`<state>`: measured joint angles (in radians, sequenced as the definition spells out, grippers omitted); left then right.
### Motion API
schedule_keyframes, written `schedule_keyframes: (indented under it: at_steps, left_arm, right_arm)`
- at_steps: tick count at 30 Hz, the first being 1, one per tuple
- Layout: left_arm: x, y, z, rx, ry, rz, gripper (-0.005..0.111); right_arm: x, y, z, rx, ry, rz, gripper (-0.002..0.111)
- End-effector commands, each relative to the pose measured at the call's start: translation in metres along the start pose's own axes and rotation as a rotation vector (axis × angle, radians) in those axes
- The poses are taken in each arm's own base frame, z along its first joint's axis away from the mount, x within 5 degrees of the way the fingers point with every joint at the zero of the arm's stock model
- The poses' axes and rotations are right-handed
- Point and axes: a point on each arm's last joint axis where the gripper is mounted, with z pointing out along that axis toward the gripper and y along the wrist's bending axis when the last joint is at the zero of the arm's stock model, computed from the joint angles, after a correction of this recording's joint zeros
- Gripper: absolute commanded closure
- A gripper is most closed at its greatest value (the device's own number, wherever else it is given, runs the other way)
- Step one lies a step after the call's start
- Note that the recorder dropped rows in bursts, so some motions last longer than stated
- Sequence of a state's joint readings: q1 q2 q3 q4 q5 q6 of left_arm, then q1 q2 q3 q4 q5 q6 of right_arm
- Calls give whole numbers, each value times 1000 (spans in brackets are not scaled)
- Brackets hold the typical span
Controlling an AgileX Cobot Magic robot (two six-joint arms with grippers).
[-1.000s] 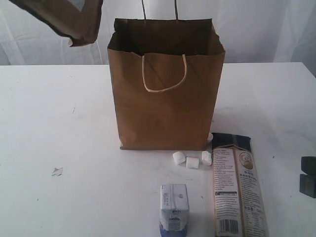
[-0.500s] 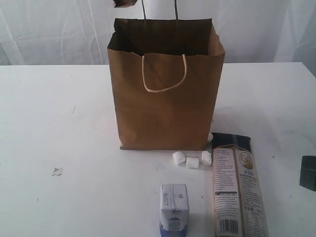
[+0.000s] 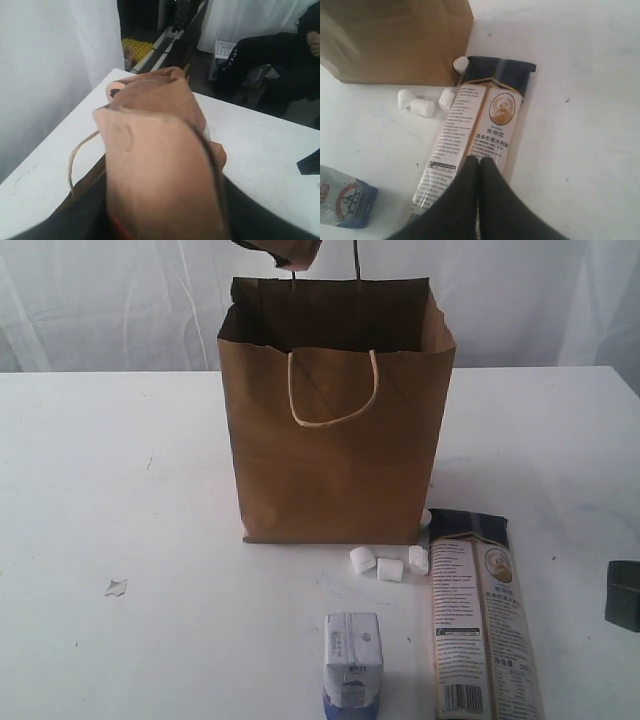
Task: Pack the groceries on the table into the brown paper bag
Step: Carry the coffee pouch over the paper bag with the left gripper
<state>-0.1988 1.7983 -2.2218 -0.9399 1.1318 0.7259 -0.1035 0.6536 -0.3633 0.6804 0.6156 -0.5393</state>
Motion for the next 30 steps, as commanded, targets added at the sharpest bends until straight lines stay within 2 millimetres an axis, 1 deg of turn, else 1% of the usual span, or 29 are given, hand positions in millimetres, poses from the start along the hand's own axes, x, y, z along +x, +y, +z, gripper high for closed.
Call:
schedule_keyframes:
  at_steps: [1,9,12,17,21,24,30]
  left_arm:
    - [3,-6,4,114,13,-7,107]
    - [9,1,10,118,26,-22,107]
    - [11,2,15,118,43,19,107]
    - [15,-6,30,153,75,92,107]
    - [20,-12,44,153,149,143,107]
    - [26,-12,51,140,204,161,107]
    - [33,-4,61,143,214,141,107]
  right_arm:
    - [1,1,0,-13,-4,19,108]
    - [1,2,0,-18,-3,24,108]
    - [1,2,0,-18,-3,24,108]
    - [1,2,0,-19,-3,24,108]
    - [1,2,0,-19,-1,24,108]
    - [1,2,0,-19,-1,24,108]
    - [1,2,0,-19,-1,24,108]
